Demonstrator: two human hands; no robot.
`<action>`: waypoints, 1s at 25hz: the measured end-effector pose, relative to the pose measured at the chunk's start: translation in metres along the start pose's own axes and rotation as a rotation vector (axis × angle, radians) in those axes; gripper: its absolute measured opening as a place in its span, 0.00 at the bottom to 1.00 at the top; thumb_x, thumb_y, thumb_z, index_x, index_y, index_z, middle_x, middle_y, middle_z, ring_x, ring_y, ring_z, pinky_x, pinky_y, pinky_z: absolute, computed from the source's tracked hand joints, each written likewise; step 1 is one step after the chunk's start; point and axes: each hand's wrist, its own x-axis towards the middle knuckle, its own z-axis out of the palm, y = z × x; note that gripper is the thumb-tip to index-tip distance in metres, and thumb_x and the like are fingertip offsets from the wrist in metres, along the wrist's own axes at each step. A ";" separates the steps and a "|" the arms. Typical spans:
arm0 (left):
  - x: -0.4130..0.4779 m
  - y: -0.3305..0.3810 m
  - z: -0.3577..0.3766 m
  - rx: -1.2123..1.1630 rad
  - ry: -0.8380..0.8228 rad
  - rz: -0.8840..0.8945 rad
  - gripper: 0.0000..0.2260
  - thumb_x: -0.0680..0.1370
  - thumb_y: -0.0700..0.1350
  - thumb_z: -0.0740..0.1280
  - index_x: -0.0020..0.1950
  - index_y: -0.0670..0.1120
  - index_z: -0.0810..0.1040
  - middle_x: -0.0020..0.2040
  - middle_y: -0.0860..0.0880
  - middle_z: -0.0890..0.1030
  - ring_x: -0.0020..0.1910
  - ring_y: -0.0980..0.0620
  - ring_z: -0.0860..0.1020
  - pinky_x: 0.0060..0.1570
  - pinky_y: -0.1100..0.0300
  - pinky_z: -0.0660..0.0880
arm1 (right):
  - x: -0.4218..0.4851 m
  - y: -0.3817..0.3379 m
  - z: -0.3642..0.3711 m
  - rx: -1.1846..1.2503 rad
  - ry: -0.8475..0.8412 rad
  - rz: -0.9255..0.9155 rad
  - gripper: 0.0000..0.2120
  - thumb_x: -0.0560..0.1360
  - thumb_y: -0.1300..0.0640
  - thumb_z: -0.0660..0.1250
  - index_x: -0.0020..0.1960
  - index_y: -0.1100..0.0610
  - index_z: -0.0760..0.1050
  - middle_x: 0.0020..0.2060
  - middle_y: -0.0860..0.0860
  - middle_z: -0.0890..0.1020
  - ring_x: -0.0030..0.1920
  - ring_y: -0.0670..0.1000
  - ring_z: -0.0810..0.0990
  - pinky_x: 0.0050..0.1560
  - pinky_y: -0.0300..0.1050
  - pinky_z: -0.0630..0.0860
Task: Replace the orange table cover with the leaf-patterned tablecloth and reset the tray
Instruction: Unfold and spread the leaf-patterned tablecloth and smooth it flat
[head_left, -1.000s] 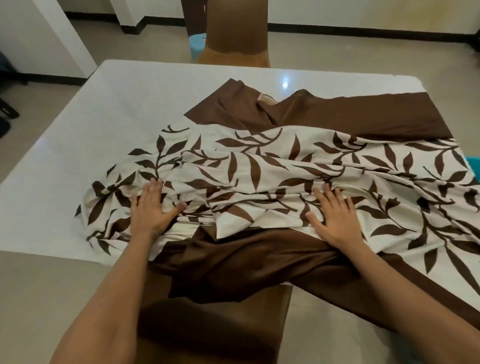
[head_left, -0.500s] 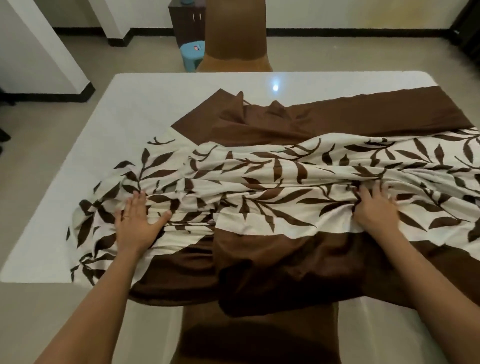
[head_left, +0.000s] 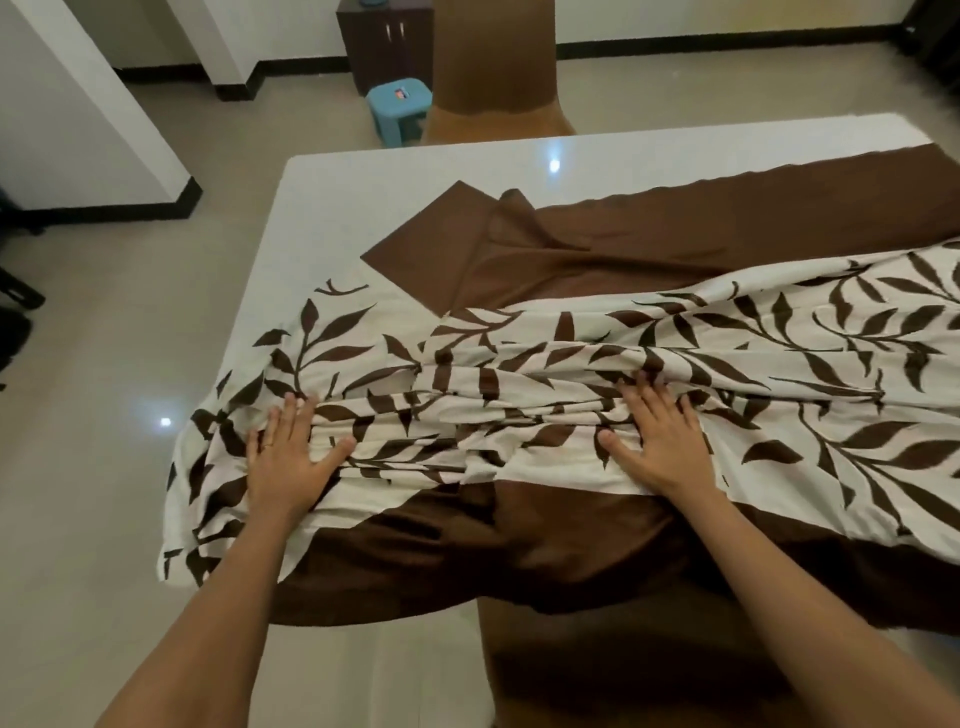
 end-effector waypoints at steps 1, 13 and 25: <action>0.003 -0.013 -0.003 0.011 -0.002 0.004 0.41 0.69 0.76 0.43 0.79 0.58 0.48 0.79 0.51 0.50 0.78 0.50 0.48 0.74 0.47 0.43 | 0.002 0.000 -0.001 -0.010 0.003 0.006 0.40 0.71 0.26 0.46 0.77 0.45 0.55 0.77 0.49 0.57 0.77 0.52 0.51 0.76 0.57 0.46; 0.056 -0.103 -0.030 -0.095 -0.246 -0.263 0.45 0.69 0.75 0.57 0.78 0.58 0.41 0.79 0.43 0.43 0.77 0.37 0.44 0.71 0.36 0.43 | 0.010 0.004 0.000 -0.089 0.019 0.010 0.38 0.72 0.29 0.50 0.75 0.49 0.61 0.72 0.51 0.68 0.74 0.54 0.60 0.75 0.56 0.48; 0.077 0.011 -0.005 -0.046 -0.026 0.180 0.34 0.75 0.71 0.46 0.78 0.56 0.56 0.79 0.47 0.54 0.78 0.45 0.49 0.74 0.45 0.40 | 0.029 -0.245 0.056 0.165 0.038 0.100 0.32 0.77 0.38 0.54 0.78 0.45 0.50 0.77 0.46 0.48 0.78 0.52 0.44 0.75 0.57 0.37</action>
